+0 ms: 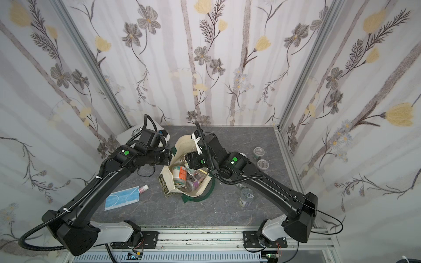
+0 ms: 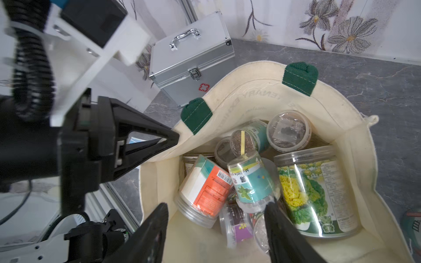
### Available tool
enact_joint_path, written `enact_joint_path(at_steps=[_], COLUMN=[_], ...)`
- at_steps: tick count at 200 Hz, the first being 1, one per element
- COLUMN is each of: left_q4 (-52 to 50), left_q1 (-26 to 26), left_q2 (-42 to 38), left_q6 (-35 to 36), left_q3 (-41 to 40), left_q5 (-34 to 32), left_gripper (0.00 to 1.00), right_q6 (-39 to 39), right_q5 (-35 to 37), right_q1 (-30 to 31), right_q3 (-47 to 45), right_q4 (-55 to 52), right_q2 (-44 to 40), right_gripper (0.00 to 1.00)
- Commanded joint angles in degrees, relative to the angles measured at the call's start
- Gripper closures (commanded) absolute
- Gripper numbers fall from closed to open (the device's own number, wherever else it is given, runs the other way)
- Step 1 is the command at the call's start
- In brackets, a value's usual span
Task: Take out the seed jars from the canvas bag
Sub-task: Pick up the seed jar from the canvas bag.
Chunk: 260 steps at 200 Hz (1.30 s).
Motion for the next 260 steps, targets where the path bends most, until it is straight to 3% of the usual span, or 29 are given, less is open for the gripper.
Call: enact_joint_path(at_steps=[1,88,171,260], left_q4=[7.7,8.2,8.3,7.9], left_q1=[-0.4,-0.7,-0.7,-0.7], left_q2=[-1.0,-2.3,-1.9,-1.8], left_q6=[0.9,0.7,0.8,1.5], left_q3=[-0.4,-2.4,-3.4,-3.1], left_q5=[0.2,-0.2,-1.4,-2.2], left_gripper=[1.0,1.0,1.0,1.0], right_q6=[-2.9,-4.1,-6.9,-7.8], right_q5=[0.5,0.8,0.2,-0.9], right_q1=[-0.6,-1.0,-1.1,-1.5], right_q3=[1.9,0.3,-4.1,-1.4], right_q4=[-1.7,-0.8,5.3,5.1], right_q2=[3.5,10.0,13.1,20.0], right_gripper=[0.32,0.31,0.2,0.25])
